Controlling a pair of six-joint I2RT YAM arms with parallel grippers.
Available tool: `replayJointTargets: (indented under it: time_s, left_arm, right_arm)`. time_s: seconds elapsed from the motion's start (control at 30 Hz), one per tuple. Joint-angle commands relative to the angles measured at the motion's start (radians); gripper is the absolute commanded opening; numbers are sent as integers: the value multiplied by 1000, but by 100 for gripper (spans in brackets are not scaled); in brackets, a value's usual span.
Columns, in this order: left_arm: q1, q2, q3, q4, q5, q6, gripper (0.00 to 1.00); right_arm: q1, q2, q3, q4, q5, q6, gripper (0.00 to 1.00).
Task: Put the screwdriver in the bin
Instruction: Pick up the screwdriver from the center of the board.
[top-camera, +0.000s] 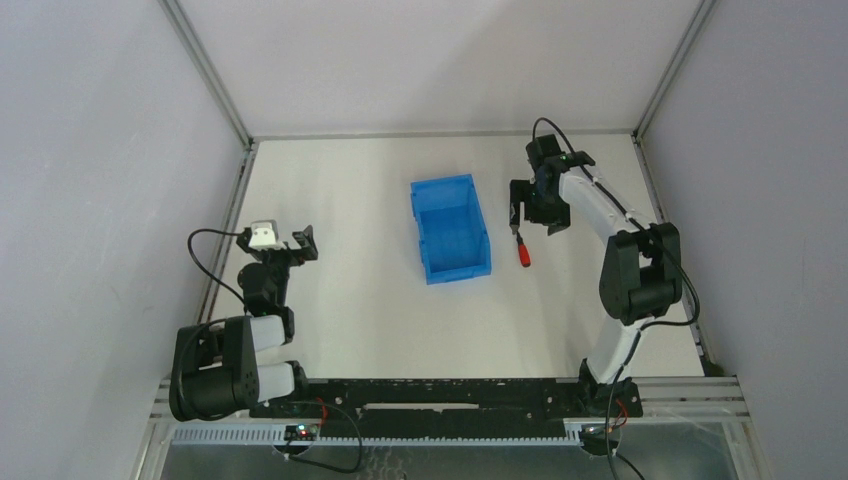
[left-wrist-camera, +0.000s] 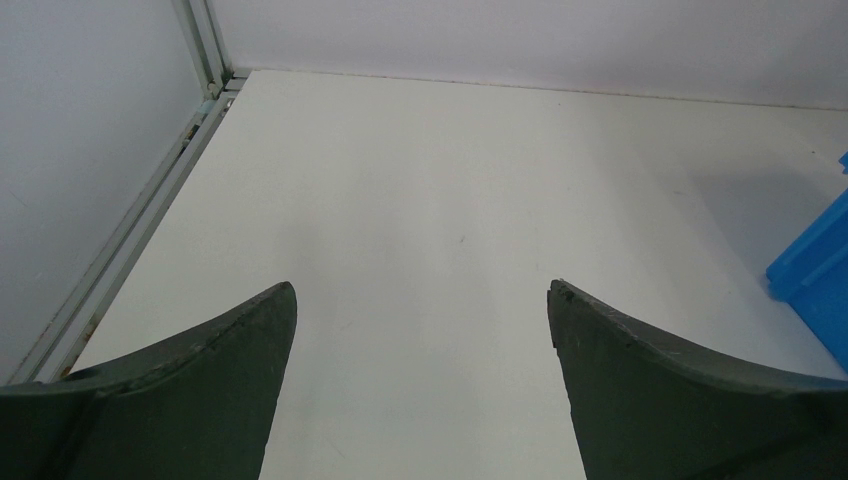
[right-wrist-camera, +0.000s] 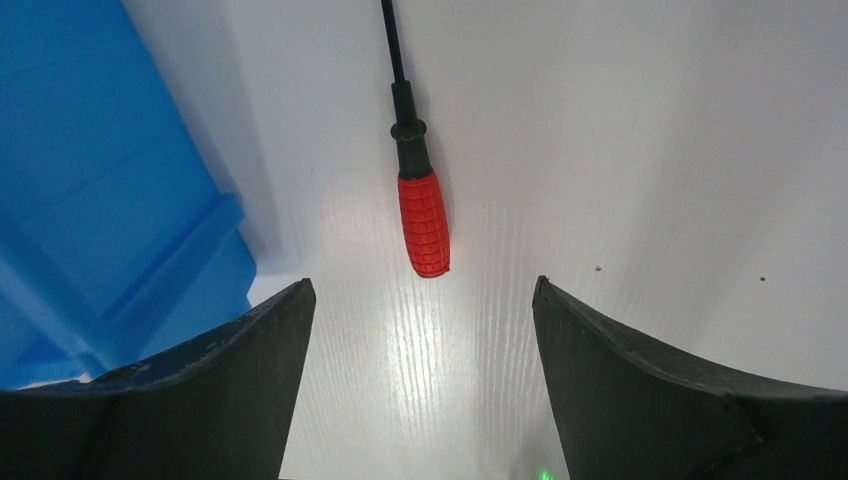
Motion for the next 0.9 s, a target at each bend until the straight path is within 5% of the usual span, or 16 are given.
replayJointTargets:
  time_s: [0.0,0.87]
  left_arm:
    - [-3,-5,-12,21,-11,20,100]
    - [-3,-5,-12,22,-11,20,100]
  right_arm:
    - [13,39,21,28,20,2,86]
    - [35,206,-2,75,23,12,56]
